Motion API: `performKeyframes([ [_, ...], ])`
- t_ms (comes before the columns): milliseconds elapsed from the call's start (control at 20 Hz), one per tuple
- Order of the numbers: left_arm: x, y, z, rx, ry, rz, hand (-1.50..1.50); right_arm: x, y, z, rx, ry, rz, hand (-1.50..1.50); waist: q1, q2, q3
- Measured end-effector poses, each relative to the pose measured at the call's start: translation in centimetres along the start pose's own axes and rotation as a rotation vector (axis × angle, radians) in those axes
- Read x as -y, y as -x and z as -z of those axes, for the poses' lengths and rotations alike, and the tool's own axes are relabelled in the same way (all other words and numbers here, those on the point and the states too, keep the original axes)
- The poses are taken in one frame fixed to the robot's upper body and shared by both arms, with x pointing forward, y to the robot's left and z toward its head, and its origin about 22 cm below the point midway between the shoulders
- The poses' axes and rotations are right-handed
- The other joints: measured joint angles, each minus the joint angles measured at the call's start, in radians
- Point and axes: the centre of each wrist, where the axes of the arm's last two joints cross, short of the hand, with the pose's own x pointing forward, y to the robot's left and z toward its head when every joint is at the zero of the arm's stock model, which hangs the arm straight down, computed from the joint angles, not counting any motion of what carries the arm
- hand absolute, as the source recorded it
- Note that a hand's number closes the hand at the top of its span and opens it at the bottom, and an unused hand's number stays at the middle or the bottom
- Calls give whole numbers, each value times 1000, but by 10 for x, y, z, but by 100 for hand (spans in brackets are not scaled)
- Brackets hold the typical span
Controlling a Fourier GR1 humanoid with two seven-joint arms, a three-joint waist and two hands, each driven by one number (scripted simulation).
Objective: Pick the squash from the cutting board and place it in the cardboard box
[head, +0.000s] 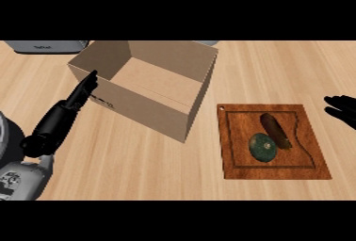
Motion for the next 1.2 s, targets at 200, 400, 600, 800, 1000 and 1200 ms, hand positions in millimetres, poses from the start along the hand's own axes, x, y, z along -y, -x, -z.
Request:
performKeyframes([
  [200,-2,2,2,5,1,2,0,-8,-37,12,-43,-104,-93,-150,-1,0,0],
  [400,-3,1,4,4,7,-2,0,-17,-68,23,-110,-174,-157,-150,4,1,1],
  [600,-2,5,2,8,3,1,0,-31,-87,29,-166,-230,-175,-150,3,1,1],
  [800,1,2,4,5,7,-5,0,-43,-97,40,-210,-264,-178,-150,4,2,2],
  [1000,6,-1,7,3,5,-2,0,-57,-109,45,-238,-283,-179,-150,3,2,2],
  [1200,-4,3,3,6,8,0,0,-66,-114,57,-267,-274,-221,-150,3,2,2],
])
